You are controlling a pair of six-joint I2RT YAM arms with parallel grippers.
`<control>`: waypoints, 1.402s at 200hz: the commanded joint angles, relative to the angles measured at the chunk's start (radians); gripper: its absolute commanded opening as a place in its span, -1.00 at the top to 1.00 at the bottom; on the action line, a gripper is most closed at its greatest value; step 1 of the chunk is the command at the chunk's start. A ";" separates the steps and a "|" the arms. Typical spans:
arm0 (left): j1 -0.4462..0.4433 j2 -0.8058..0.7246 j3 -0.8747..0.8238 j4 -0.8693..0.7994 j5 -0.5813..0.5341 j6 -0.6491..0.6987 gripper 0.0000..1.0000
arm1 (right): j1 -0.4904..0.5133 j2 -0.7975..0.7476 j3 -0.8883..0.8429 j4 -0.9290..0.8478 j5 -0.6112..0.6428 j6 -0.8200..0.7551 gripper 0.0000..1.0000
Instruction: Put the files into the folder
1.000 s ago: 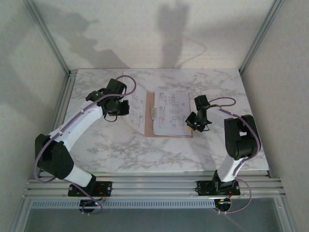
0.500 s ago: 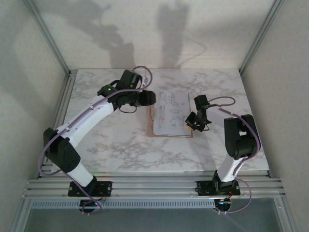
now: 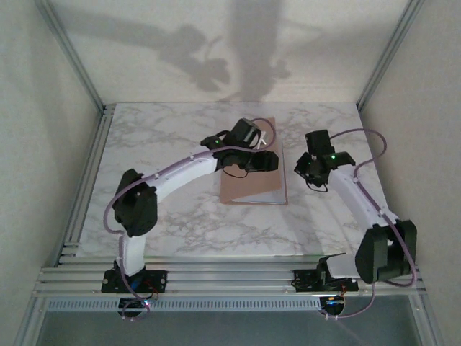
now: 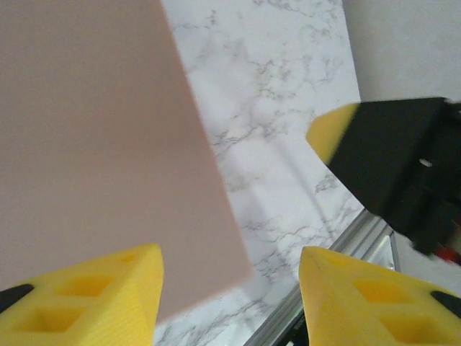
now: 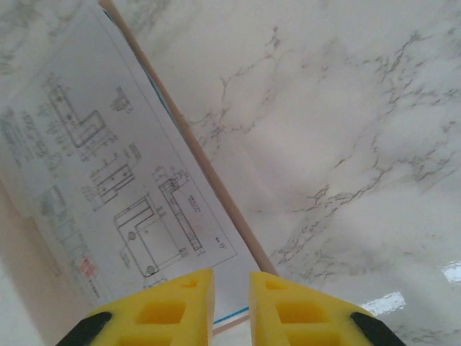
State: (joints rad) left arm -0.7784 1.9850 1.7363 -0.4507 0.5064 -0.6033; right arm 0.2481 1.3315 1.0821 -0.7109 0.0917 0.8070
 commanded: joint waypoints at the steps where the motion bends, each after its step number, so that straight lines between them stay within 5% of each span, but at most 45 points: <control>1: -0.012 0.059 0.062 0.061 0.065 -0.026 -0.06 | -0.004 -0.083 -0.013 -0.048 0.039 -0.023 0.60; 49: -0.018 0.096 0.109 0.093 -0.019 -0.033 -0.12 | -0.005 -0.265 -0.038 -0.116 -0.014 -0.022 0.56; 60: -0.018 0.084 0.105 0.106 -0.036 -0.035 -0.33 | -0.005 -0.309 -0.048 -0.120 -0.033 -0.022 0.54; 98: -0.018 0.049 0.091 0.103 -0.128 -0.026 -0.47 | -0.006 -0.383 -0.092 -0.127 -0.089 -0.037 0.42; 108: -0.016 0.030 0.080 0.103 -0.163 -0.024 -0.96 | -0.004 -0.384 -0.096 -0.117 -0.107 -0.048 0.25; 119: -0.005 -0.003 0.065 0.099 -0.218 -0.033 -0.99 | -0.005 -0.374 -0.079 -0.110 -0.127 -0.066 -0.05; 121: -0.003 -0.010 0.061 0.098 -0.228 -0.036 -0.99 | -0.006 -0.370 -0.074 -0.111 -0.129 -0.071 -0.15; 126: 0.006 -0.026 0.052 0.091 -0.249 -0.046 -0.99 | -0.004 -0.359 -0.060 -0.110 -0.140 -0.085 -0.82; 130: 0.016 -0.040 0.044 0.088 -0.265 -0.051 -0.99 | -0.005 -0.351 -0.048 -0.110 -0.143 -0.097 -0.97; 165: 0.090 -0.251 -0.131 0.097 -0.538 -0.034 -0.99 | -0.005 -0.303 0.069 -0.106 -0.097 -0.228 -0.97; 205: 0.150 -0.517 -0.347 0.024 -1.010 -0.011 -0.99 | -0.008 -0.292 0.121 -0.075 0.259 -0.295 -0.97; 222: 0.160 -0.616 -0.453 0.022 -1.185 0.012 -0.99 | -0.019 -0.317 0.036 0.073 0.299 -0.402 -0.98; 280: 0.226 -0.999 -1.011 0.358 -1.317 0.314 -0.99 | -0.024 -0.332 -0.514 0.725 0.322 -0.652 -0.97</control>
State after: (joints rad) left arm -0.5812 1.0908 0.8703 -0.2153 -0.6827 -0.4236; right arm 0.2314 0.9833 0.7246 -0.3248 0.3763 0.2726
